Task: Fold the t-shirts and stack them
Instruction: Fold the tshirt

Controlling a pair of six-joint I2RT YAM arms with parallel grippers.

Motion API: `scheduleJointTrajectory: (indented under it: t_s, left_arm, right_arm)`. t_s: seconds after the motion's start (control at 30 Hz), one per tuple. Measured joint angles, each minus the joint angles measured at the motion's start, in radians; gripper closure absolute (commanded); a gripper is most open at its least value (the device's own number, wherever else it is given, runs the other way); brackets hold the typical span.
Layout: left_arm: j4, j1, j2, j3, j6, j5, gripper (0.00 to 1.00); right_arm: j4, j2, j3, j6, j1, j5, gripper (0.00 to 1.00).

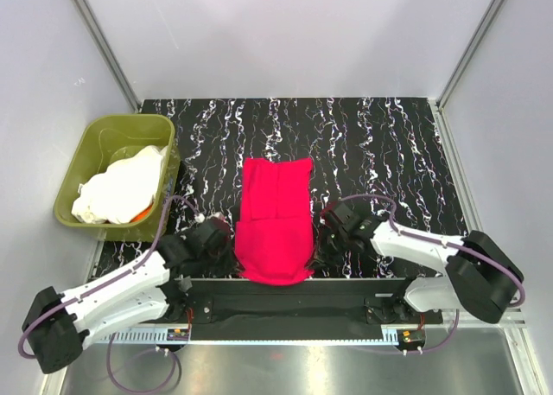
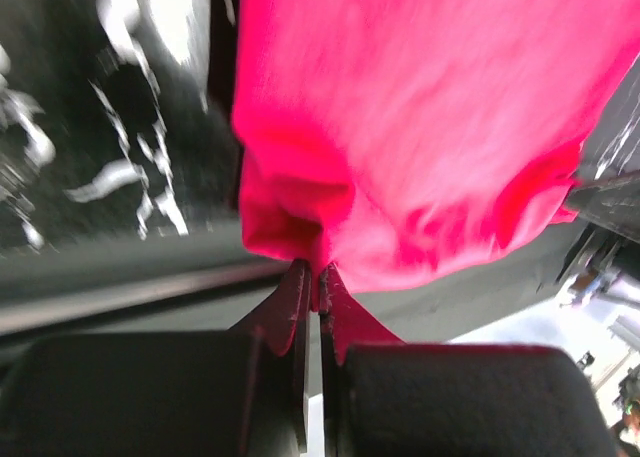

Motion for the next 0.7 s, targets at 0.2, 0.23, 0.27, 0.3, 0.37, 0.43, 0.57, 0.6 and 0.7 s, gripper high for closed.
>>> scheduleJointTrajectory:
  t_s: [0.2,0.23,0.27,0.3,0.37,0.43,0.57,0.6,0.7]
  left_arm:
    - [-0.01,0.151,0.111,0.127,0.126,0.034,1.0]
    - [-0.009,0.17,0.13,0.149,0.146,0.04,1.0]
    - [-0.01,0.187,0.152,0.17,0.164,0.046,1.0]
    - [-0.008,0.201,0.173,0.189,0.18,0.05,1.0]
    - [-0.004,0.235,0.218,0.232,0.212,0.063,1.0]
    - [-0.004,0.272,0.257,0.274,0.242,0.076,1.0]
    - [0.002,0.358,0.315,0.352,0.294,0.098,1.0]
    - [0.002,0.383,0.328,0.371,0.306,0.105,1.0]
    - [0.005,0.44,0.369,0.426,0.34,0.125,1.0]
  right_arm:
    - [-0.01,0.065,0.078,-0.056,-0.092,-0.037,1.0]
    - [-0.015,0.07,0.088,-0.065,-0.115,-0.047,1.0]
    - [-0.023,0.076,0.101,-0.08,-0.146,-0.054,1.0]
    - [-0.032,0.084,0.117,-0.097,-0.172,-0.061,1.0]
    - [-0.055,0.111,0.164,-0.131,-0.219,-0.081,1.0]
    - [-0.075,0.144,0.216,-0.162,-0.248,-0.1,1.0]
    - [-0.103,0.226,0.332,-0.225,-0.288,-0.139,1.0]
    - [-0.109,0.244,0.356,-0.238,-0.294,-0.146,1.0]
    - [-0.129,0.293,0.425,-0.27,-0.316,-0.168,1.0]
